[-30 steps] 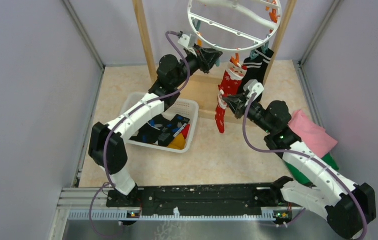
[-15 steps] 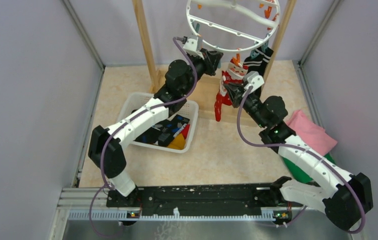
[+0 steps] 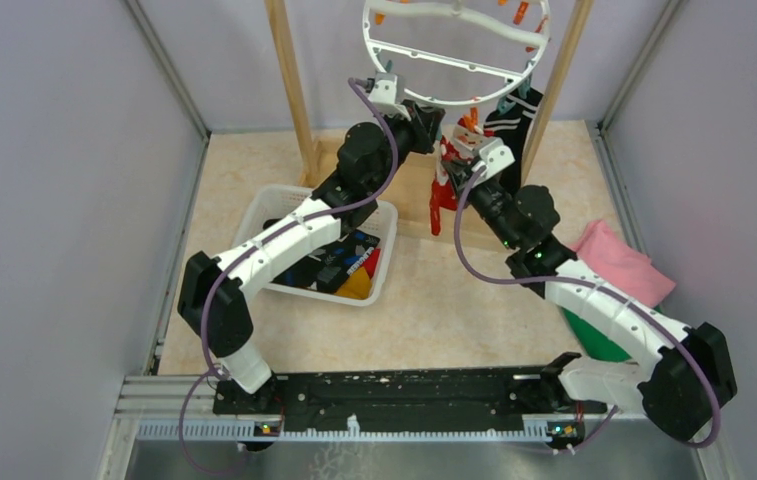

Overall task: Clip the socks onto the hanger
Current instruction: Open the clamp at the hanger, then clamp the sock onto the hanger.

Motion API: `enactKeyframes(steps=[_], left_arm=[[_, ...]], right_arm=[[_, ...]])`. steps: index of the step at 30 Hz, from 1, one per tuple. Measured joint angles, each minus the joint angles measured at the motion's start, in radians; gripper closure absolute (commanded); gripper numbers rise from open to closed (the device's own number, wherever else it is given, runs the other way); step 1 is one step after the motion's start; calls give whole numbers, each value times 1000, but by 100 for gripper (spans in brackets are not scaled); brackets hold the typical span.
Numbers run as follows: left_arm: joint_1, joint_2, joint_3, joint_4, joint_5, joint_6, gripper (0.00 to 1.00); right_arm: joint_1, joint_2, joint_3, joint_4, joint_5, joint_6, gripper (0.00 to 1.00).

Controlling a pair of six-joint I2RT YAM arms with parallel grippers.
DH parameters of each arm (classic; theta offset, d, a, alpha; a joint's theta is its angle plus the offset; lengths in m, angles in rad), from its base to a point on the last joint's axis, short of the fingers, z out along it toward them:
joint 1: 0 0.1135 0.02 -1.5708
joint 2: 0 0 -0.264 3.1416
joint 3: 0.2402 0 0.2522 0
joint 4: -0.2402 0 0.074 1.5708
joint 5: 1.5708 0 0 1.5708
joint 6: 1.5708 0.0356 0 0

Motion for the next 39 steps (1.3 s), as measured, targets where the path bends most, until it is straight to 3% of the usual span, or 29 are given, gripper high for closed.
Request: enactKeyframes(steps=[39], left_arm=[[-6,0,19,-58,-73,-80,100]], right_arm=[[34,73,45,28,17,-30,100]])
